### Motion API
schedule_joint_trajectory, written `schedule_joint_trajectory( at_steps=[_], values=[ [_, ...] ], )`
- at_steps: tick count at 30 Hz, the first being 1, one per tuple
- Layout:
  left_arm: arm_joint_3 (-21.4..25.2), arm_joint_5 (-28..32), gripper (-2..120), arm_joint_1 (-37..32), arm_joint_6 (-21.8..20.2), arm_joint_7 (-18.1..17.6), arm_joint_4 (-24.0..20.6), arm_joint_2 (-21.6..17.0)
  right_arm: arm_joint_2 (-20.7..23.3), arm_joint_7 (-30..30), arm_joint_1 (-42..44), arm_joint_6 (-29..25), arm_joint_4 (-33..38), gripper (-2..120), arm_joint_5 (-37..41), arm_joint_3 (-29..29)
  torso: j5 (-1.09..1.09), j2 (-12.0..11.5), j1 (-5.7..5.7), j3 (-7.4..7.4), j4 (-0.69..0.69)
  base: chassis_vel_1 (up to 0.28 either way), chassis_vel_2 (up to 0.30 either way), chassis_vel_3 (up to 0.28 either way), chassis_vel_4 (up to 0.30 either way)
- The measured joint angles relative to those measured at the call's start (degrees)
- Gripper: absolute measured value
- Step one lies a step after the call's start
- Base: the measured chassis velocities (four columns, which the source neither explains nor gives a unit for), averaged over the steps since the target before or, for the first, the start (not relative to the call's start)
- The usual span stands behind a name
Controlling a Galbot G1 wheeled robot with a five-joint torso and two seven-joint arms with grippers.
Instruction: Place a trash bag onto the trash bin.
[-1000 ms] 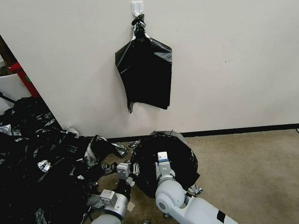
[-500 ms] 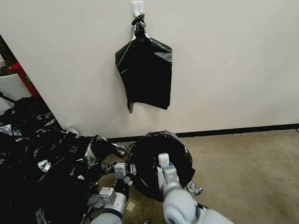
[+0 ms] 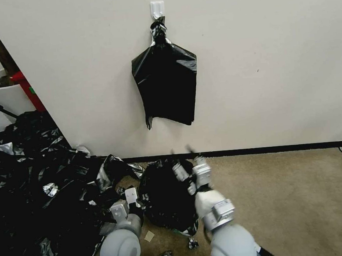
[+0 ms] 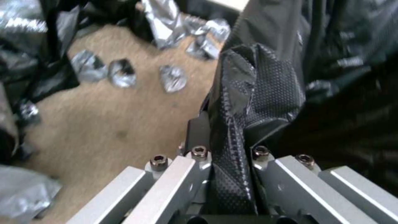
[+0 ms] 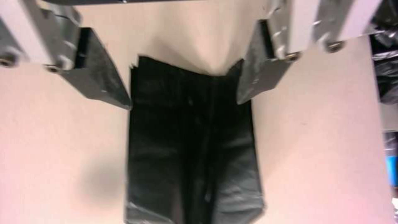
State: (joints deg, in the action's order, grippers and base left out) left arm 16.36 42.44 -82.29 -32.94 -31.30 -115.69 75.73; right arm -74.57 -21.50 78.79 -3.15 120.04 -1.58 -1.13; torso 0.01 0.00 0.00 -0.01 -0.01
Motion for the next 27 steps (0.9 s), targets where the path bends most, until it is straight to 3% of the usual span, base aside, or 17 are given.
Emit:
schedule_joint_trajectory(
  at_steps=[6, 9, 14, 25, 27],
  values=[
    [0.2, 2.0, 5, 0.2, -2.7, -1.4, 0.2, 0.4, -1.7, -1.7, 1.9, 1.4, 0.4, 90, 1.8, 0.0, 0.03, 0.0, 0.00, -0.01, 0.02, 0.000, 0.000, 0.000, 0.000],
    [1.0, 3.5, 21, -0.9, -3.9, -0.3, -0.4, 1.1, -2.5, -2.2, 2.7, 1.7, -0.1, 100, 2.2, -0.2, 0.01, 0.0, 0.00, -0.01, 0.03, 0.000, 0.000, 0.000, 0.000],
    [1.6, 3.2, 35, -1.9, -2.4, 0.7, -1.6, 1.2, -2.9, -2.7, 3.0, 1.9, -0.6, 100, 2.4, -0.2, -0.06, 0.0, 0.00, 0.01, 0.00, 0.000, 0.000, 0.000, 0.000],
    [3.8, -3.1, 74, -4.4, 7.2, 3.7, -7.4, -0.9, -4.1, -4.4, 2.8, -1.9, -2.7, 100, 6.5, 2.0, -0.03, 0.0, 0.00, 0.01, 0.00, 0.000, 0.000, 0.000, 0.000],
    [4.2, -6.9, 84, -5.7, 15.7, 6.6, -7.2, -1.5, -4.4, -4.1, 2.9, -6.0, -4.1, 100, 6.5, 3.7, -0.03, 0.0, 0.00, 0.01, 0.00, 0.000, 0.000, 0.000, 0.000]
  ],
)
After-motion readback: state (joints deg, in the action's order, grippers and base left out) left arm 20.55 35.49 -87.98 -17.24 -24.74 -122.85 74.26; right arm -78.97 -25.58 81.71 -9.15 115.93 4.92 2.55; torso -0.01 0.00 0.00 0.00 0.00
